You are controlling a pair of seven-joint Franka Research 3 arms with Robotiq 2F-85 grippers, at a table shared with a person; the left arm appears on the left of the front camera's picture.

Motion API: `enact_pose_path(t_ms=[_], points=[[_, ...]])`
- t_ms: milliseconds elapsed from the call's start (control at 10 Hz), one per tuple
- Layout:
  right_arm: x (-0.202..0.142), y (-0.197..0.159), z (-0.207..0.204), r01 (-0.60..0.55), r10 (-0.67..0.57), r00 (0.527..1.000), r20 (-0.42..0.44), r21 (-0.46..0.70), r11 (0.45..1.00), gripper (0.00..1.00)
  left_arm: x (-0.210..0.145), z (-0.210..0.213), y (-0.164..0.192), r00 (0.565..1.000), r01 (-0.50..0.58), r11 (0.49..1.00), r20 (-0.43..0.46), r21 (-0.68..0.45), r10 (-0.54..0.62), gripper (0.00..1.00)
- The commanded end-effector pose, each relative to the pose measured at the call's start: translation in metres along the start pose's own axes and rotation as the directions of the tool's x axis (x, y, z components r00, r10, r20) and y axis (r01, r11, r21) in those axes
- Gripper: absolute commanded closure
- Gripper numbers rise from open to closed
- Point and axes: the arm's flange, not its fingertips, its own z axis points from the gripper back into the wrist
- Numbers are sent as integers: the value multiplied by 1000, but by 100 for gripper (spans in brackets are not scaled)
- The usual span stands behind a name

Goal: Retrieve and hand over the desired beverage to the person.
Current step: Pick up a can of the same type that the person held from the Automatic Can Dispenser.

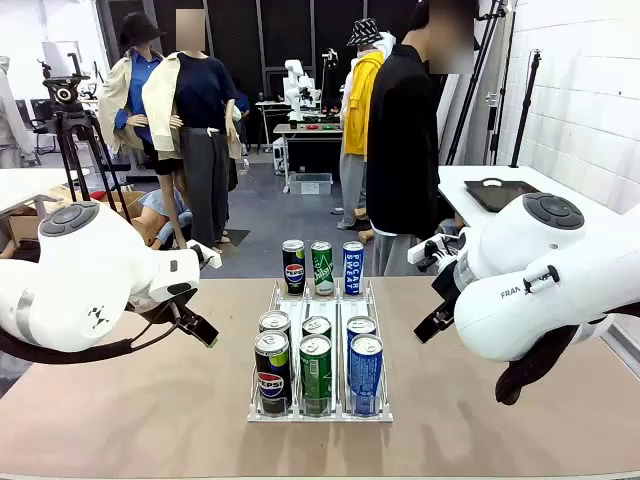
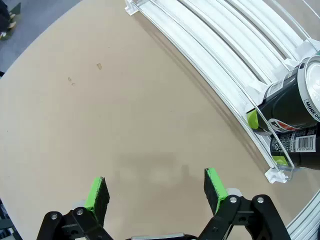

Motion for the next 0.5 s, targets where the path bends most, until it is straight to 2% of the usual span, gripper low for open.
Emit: enact_pose_path(t_ms=[0,400], points=[[0,0,0,0,0,1000,0,0,1000,0,0,0,0,1000,0,1000,0,0,0,0],[0,0,0,0,0,1000,0,0,1000,0,0,0,0,1000,0,1000,0,0,0,0]])
